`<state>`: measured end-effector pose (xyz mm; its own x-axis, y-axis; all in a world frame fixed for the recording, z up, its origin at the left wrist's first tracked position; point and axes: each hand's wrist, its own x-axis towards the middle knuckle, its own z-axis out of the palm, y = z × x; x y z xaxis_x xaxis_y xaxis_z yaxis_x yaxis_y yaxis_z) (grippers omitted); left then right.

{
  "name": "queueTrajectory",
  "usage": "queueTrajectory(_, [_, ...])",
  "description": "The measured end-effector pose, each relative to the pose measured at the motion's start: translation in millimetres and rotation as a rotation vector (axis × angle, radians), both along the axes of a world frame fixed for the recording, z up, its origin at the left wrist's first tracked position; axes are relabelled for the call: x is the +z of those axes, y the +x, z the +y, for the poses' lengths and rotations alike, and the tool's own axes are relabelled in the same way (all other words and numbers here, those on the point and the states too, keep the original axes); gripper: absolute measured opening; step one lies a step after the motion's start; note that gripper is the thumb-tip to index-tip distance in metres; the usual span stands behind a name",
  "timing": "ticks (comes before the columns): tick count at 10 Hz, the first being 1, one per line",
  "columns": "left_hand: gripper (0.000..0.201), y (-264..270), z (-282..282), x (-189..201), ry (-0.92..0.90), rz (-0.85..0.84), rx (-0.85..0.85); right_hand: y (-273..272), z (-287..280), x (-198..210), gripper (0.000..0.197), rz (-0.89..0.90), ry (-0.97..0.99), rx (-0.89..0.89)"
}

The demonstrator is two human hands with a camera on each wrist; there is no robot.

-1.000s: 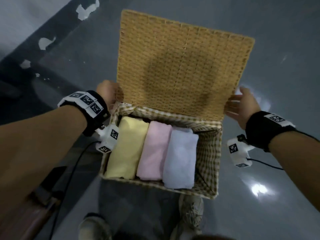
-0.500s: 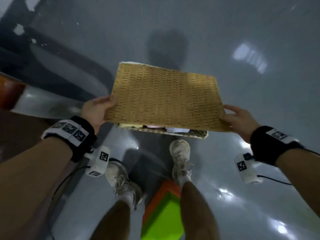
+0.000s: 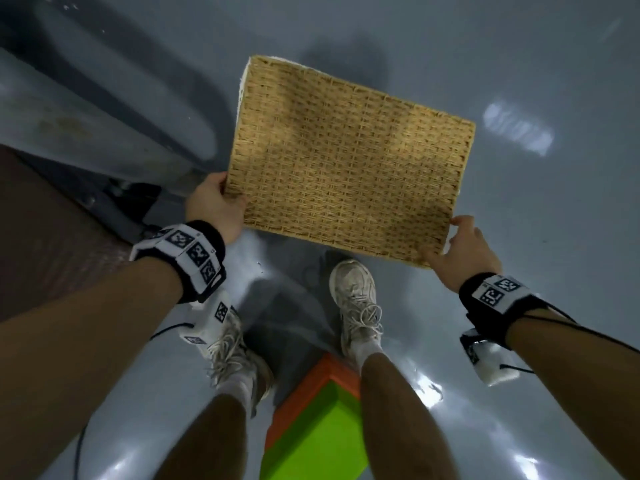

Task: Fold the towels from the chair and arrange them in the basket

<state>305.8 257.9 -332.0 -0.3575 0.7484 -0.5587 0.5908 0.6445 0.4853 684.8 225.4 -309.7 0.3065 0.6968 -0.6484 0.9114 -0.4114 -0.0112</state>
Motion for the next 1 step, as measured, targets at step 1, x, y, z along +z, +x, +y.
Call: queueTrajectory(1, [0.038,-5.7,9.6,37.4,-0.040,-0.015,-0.012,-8.0,32.1,34.7,0.078,0.066,-0.041,-0.006])
